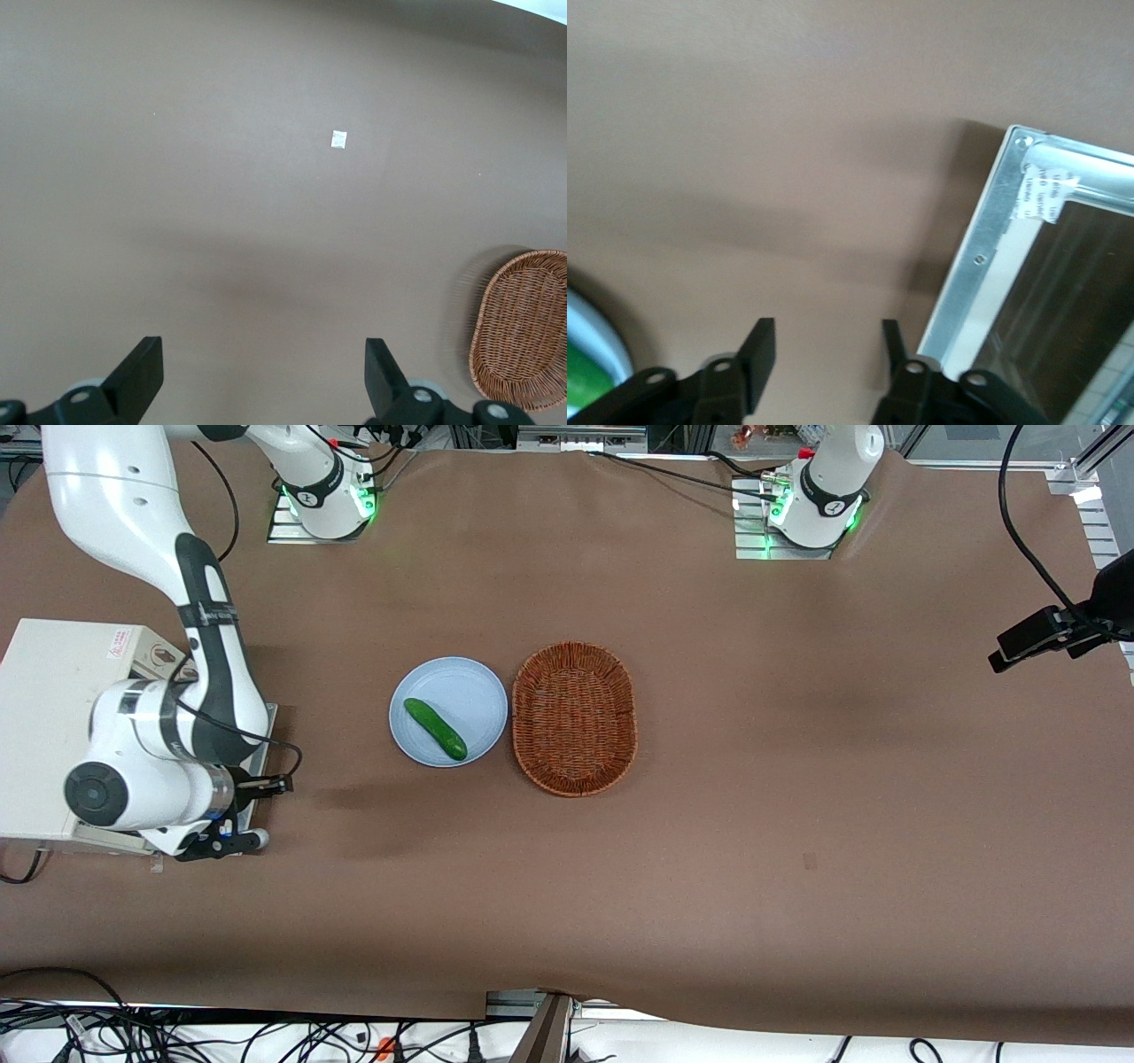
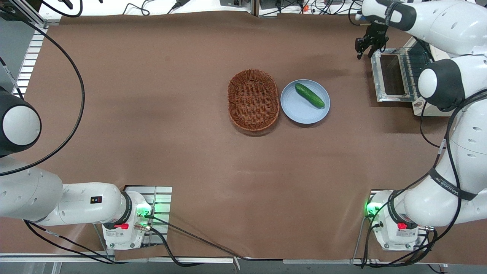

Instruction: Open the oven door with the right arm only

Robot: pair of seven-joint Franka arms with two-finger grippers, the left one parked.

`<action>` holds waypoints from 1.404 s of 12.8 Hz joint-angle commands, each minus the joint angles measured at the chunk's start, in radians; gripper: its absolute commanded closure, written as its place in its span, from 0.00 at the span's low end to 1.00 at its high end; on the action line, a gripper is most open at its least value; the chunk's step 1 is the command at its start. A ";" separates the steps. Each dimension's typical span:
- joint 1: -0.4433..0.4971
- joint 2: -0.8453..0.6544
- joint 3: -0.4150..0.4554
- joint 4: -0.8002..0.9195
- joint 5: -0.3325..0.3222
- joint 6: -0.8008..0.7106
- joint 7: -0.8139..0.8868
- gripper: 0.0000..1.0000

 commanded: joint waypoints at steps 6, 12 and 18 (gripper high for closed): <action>-0.017 -0.076 -0.046 0.230 0.007 -0.346 -0.023 0.00; -0.035 -0.301 -0.083 0.086 -0.002 -0.327 -0.015 0.00; -0.123 -0.493 0.055 -0.094 -0.092 -0.256 0.185 0.00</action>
